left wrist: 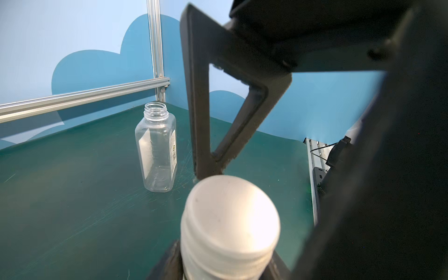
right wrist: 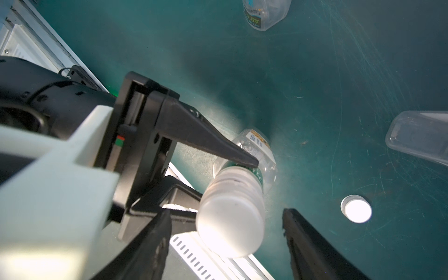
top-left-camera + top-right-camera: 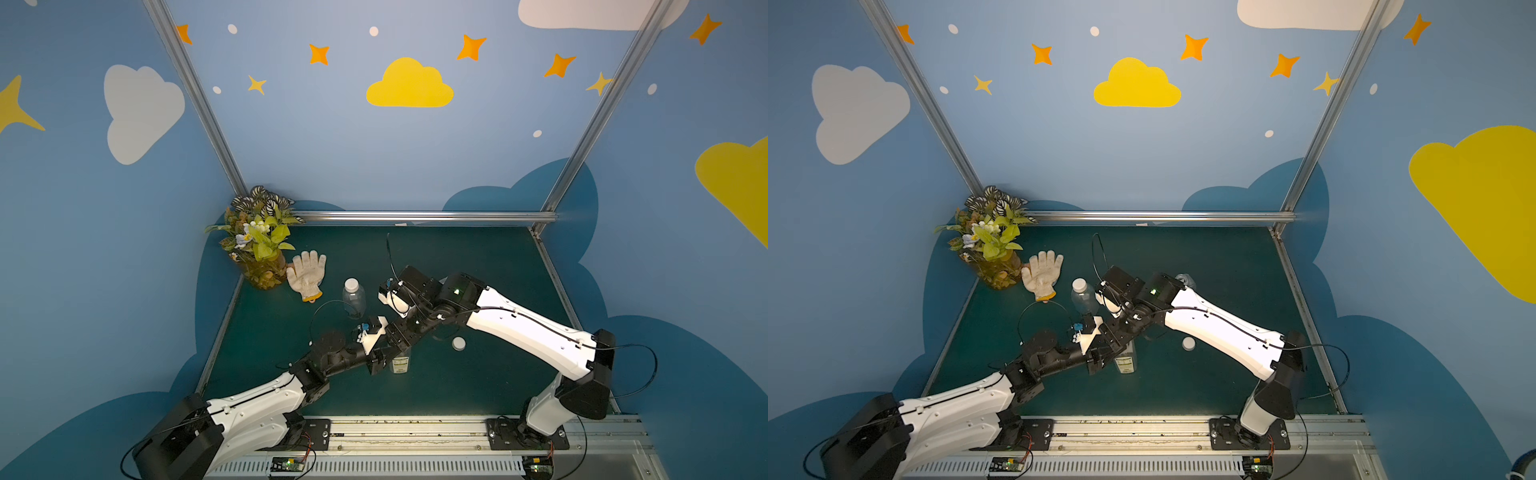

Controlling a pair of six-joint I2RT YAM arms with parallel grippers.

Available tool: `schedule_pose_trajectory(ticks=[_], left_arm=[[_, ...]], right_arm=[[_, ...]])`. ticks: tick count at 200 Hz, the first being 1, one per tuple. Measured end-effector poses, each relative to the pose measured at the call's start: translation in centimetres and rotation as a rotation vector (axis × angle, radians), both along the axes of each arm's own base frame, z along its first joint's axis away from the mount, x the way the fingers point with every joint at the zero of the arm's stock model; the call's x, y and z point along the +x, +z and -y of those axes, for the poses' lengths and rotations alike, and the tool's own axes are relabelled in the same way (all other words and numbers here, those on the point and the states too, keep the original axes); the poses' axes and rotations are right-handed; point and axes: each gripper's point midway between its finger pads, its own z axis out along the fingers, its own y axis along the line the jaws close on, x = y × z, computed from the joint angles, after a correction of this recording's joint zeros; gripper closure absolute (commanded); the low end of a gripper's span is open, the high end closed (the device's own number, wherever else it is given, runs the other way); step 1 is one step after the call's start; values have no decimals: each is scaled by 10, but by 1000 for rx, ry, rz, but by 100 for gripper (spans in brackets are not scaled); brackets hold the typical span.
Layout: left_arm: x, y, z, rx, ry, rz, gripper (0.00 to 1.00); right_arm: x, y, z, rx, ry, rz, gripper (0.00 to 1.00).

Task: Screw on the bottle caps
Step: Screw the bottle cap onto the plastic bottle.

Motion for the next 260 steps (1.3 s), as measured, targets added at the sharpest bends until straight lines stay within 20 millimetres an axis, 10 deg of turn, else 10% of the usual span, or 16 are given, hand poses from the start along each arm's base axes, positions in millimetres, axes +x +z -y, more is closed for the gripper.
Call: schedule_pose_trajectory(ticks=[125,188,260], left_arm=[[-1,0,0,1,-7,1,50],[-2,-1,1,3,-10,1,50],[-1,-1,-2,11,-1,-1,51]], right_arm=[[26,45,28,114,-91,111,5],[23,-9,27,45,-110,0,5],[25,-11,21,105,-107,-59,5]])
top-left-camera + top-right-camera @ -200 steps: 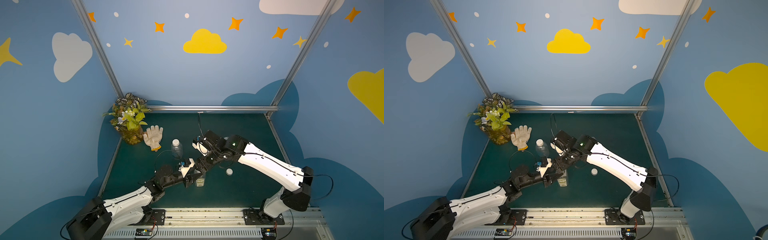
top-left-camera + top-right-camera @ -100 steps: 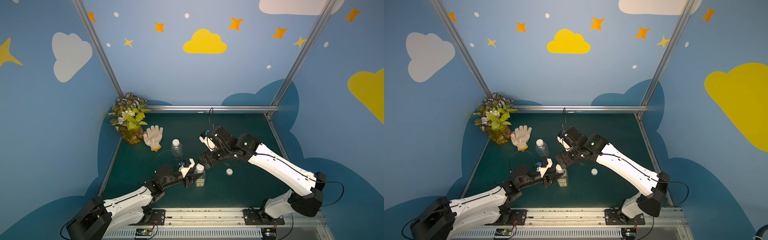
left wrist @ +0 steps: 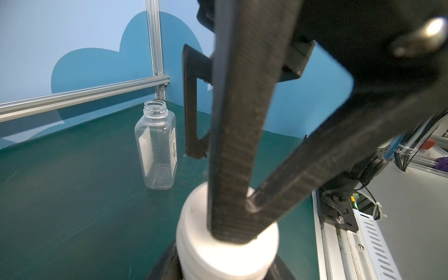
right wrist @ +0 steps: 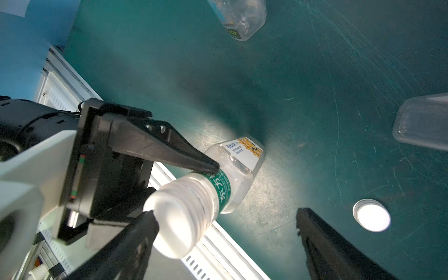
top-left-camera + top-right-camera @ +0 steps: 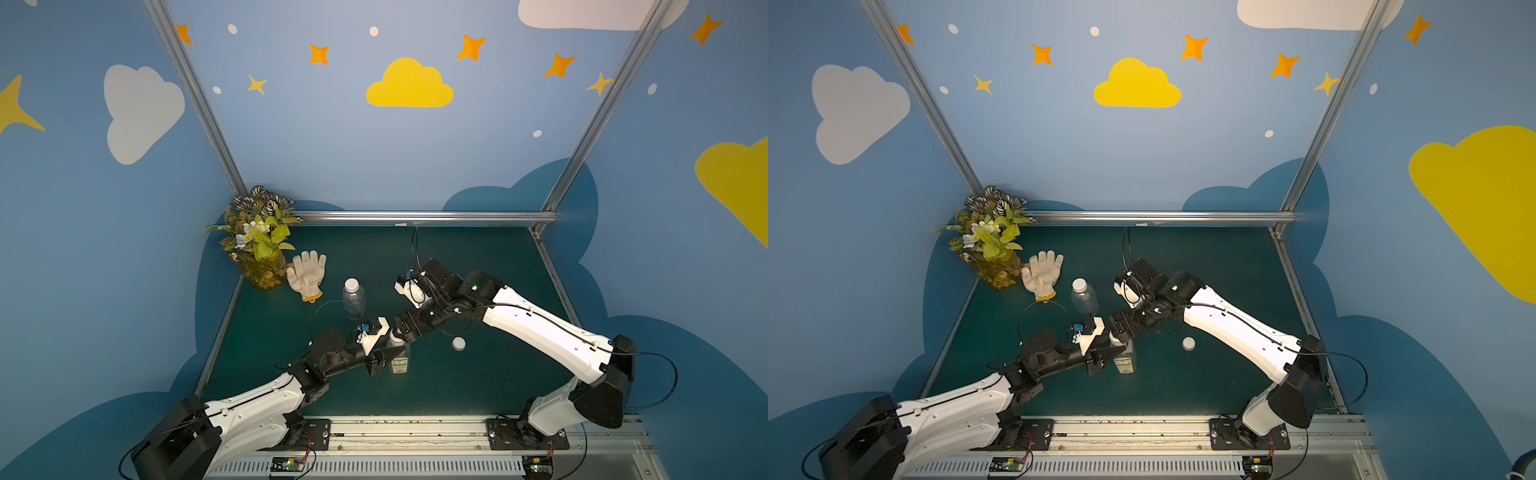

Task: Screw on the bottle caps
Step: Screw the bottle cap onto the plastic bottle.

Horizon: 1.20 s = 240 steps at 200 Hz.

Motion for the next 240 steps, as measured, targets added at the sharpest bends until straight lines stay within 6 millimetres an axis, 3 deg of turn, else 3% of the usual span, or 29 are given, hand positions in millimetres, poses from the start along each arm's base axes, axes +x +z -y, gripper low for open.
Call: schedule_pose_trajectory(ticks=[92,116,141,153,240], left_arm=[[-1,1,0,4,-3,14,56],[-1,1,0,4,-5,14,57],[-2,0,1,4,-15,12,58],[-3,1,1,4,-19,15,58],[-12,1,1,20,-54,32,67]], right_arm=[[6,39,-6,65,-5,27,4],[8,30,-6,60,-16,20,4],[9,-2,3,13,-46,-30,5],[10,-7,1,33,-46,-51,5],[11,-10,-1,91,-65,-47,5]])
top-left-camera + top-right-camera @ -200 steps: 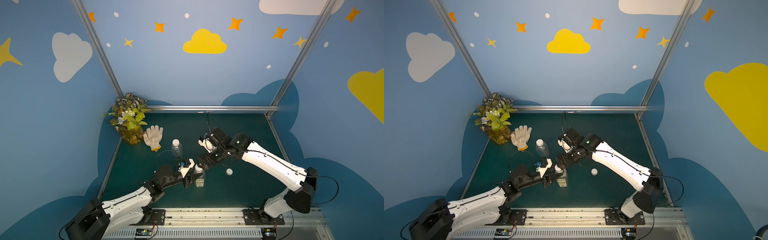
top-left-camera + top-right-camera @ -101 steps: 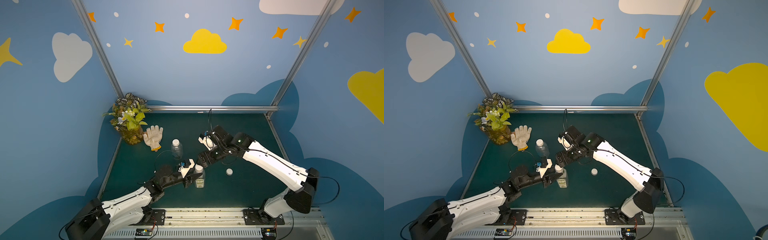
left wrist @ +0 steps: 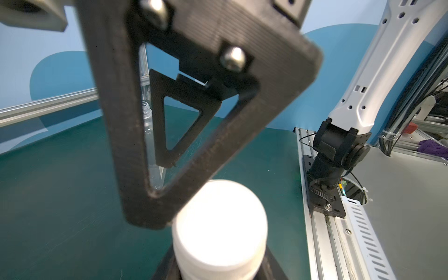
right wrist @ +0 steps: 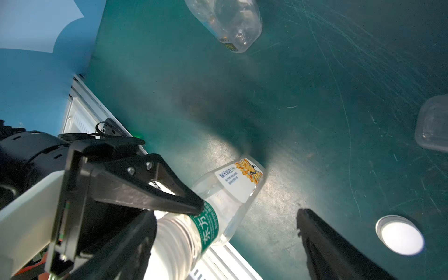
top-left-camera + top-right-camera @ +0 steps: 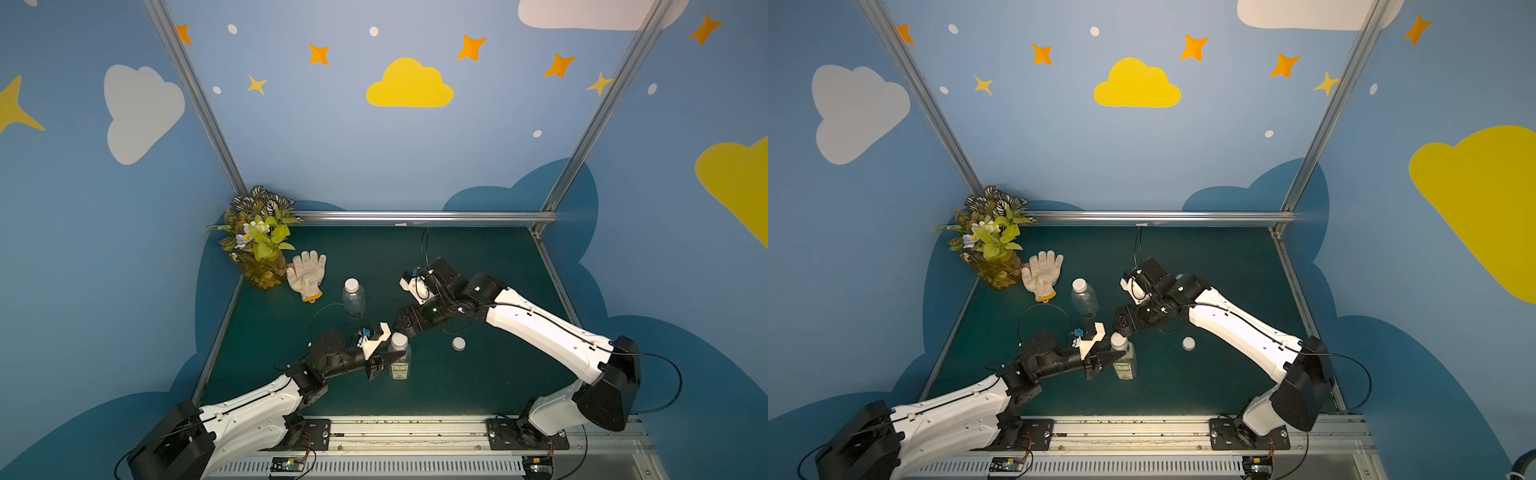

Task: Screw on the bottle caps
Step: Screw the bottle cap onto the plastic bottle.

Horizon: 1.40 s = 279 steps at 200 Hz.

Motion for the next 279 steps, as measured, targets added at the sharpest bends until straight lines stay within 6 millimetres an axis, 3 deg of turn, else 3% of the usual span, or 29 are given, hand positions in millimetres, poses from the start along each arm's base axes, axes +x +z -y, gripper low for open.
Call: schedule_pose_trajectory(ticks=[26,74,97,134,193,221,279], left_arm=[[-1,1,0,-2,-2,1,71],[0,1,-1,-1,-1,2,73],[-1,0,-1,5,-2,5,75],[-1,-1,-1,11,-7,17,77],[-4,-2,2,14,-36,24,80],[-4,-2,4,17,-44,21,80],[-4,-2,4,18,-48,24,80]], right_arm=[[-2,9,4,-6,19,14,4],[-12,57,19,76,121,196,5],[-23,67,27,126,196,281,8],[-43,58,30,184,396,399,12],[-79,52,12,302,806,603,16],[-82,51,1,339,893,652,19],[-76,30,-16,334,952,635,27]])
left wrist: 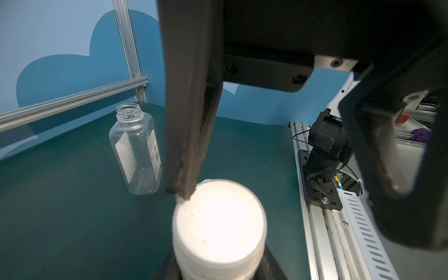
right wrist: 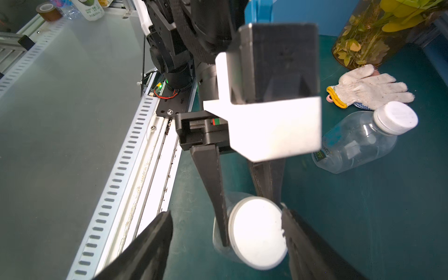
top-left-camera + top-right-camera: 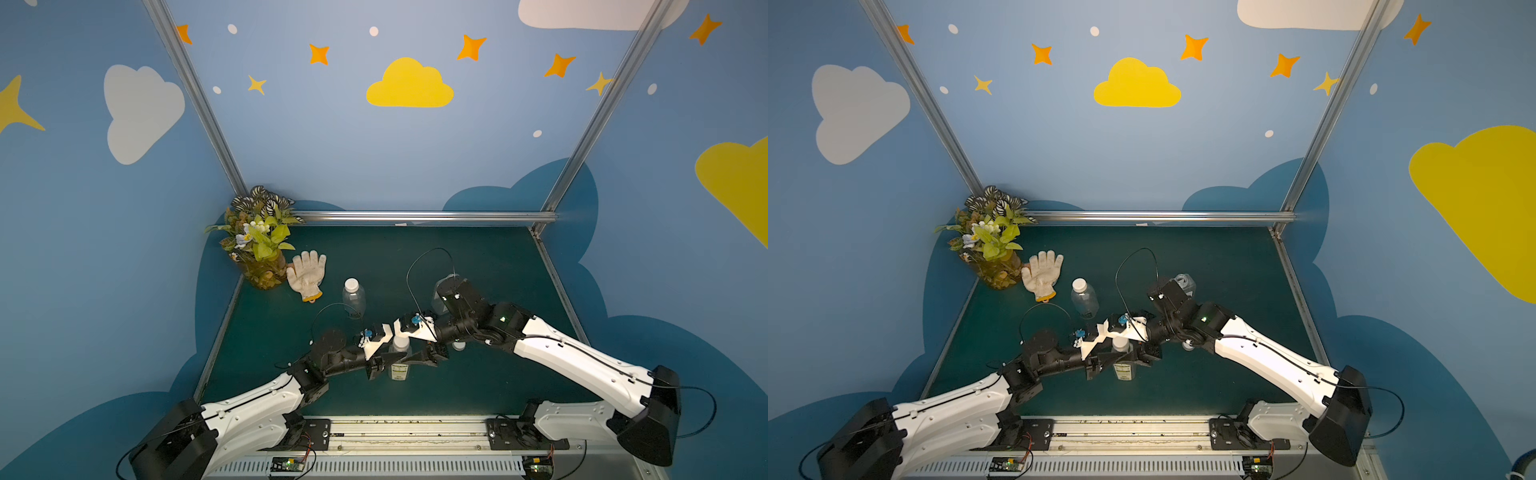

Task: Screw on the bottle caps
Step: Screw the bottle cap onto the plastic bottle.

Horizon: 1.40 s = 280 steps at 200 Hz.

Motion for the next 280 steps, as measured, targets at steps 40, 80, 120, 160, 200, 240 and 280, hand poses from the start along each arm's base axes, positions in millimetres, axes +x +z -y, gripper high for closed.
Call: schedule_pose_trajectory(ticks=[40,80,120,160,200,240,280], left_arm=[[0,0,0,0,0,0,80],[0,0,0,0,0,0,80],[-1,0,-1,1,0,-1,79],[-1,0,-1,2,0,-2,79],[-1,0,-1,3,-1,0,78],[-1,0,-1,3,0,-1,79],[1,0,-2,4,13,-1,80]], right_arm=[[3,-4,-4,-1,5,8,29],[6,-4,-7,7,1,18,32],[11,-8,-8,-8,-19,24,36],[15,-14,-9,-29,-37,20,46],[18,-17,-10,-35,-47,17,63],[19,-17,-11,-37,-64,5,78],[22,-18,-12,-51,-135,7,92]])
